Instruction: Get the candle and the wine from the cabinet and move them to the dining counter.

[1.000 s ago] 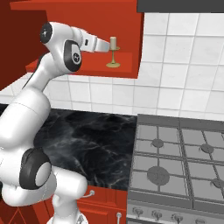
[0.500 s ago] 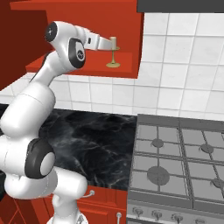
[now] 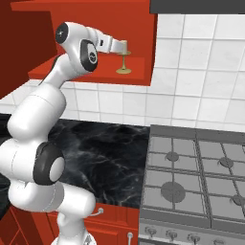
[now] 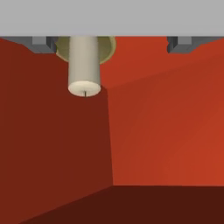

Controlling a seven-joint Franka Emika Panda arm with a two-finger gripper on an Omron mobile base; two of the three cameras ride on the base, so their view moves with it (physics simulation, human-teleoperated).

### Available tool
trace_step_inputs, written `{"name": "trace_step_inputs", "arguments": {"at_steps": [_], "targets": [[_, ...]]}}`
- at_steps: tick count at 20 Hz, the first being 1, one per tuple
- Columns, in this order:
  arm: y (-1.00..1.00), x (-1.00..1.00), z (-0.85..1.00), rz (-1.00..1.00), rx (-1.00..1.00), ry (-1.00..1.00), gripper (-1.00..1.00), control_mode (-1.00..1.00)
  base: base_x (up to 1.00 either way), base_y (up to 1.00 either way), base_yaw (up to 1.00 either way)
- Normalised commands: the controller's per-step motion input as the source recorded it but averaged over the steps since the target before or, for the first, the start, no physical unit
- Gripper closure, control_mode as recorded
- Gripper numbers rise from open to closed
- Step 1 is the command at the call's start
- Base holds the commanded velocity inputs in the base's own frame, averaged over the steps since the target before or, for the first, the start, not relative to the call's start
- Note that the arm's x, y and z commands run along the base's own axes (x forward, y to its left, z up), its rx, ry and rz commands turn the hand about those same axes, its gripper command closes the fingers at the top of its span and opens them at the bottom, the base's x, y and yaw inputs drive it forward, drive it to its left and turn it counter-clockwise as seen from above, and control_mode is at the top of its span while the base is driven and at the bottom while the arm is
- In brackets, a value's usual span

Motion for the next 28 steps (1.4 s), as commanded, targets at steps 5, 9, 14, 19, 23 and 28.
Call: {"name": "trace_step_inputs", "arguments": {"at_steps": [5, 9, 14, 19, 23, 28], "targets": [[-0.12, 0.19, 0.00, 0.00, 0.00, 0.00, -1.00, -1.00, 0.00, 0.00, 0.00], [-0.13, 0.12, 0.00, -0.01, 0.00, 0.00, -1.00, -1.00, 0.00, 0.00, 0.00], [-0.09, 0.05, 0.00, -0.02, 0.00, 0.00, -1.00, -1.00, 0.00, 0.00, 0.00], [-0.07, 0.01, 0.00, -0.02, 0.00, 0.00, -1.00, -1.00, 0.00, 0.00, 0.00], [-0.03, 0.00, 0.00, -0.01, 0.00, 0.00, -1.00, -1.00, 0.00, 0.00, 0.00], [0.00, 0.05, 0.00, 0.00, 0.00, 0.00, -1.00, -1.00, 0.00, 0.00, 0.00]]}}
